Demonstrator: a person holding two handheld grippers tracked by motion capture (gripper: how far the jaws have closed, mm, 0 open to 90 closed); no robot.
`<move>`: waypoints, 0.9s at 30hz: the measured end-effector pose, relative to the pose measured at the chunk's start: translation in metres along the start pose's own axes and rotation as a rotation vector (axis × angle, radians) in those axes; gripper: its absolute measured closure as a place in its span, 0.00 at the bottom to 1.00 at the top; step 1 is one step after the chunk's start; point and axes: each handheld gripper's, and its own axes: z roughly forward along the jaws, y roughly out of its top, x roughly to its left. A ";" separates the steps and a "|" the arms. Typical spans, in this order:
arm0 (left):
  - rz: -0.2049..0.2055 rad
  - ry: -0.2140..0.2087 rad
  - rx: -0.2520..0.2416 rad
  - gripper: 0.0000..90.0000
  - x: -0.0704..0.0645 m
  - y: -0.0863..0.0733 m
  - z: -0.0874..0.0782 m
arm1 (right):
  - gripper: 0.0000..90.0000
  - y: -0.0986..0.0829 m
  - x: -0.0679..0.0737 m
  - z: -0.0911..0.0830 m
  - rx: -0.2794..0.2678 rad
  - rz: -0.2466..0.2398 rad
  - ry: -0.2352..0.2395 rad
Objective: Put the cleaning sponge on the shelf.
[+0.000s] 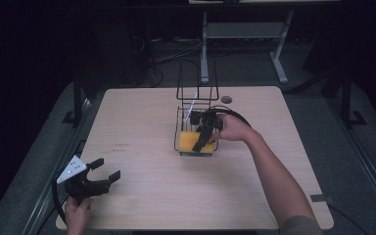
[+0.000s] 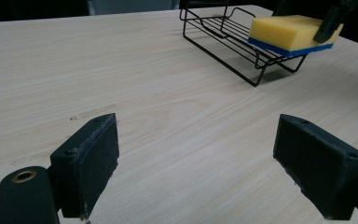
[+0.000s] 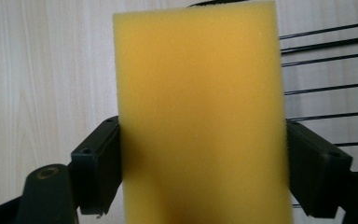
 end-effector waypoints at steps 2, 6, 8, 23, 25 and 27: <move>0.000 0.004 0.001 0.15 0.000 0.000 0.001 | 0.24 0.002 -0.004 -0.001 0.004 0.005 0.003; 0.002 0.000 0.006 0.15 0.001 0.000 0.002 | 0.24 0.003 -0.013 -0.001 0.006 0.019 -0.002; 0.001 0.001 0.007 0.15 0.001 0.000 0.002 | 0.24 0.005 -0.016 -0.001 0.005 0.020 0.000; 0.000 -0.003 0.015 0.15 0.000 0.000 0.005 | 0.24 0.000 -0.037 0.006 -0.004 0.048 -0.016; 0.005 -0.003 0.013 0.15 0.000 0.001 0.006 | 0.24 0.000 -0.037 0.006 0.009 0.042 -0.021; 0.005 -0.002 0.014 0.15 0.000 0.001 0.006 | 0.24 0.003 -0.038 0.005 0.037 0.028 -0.043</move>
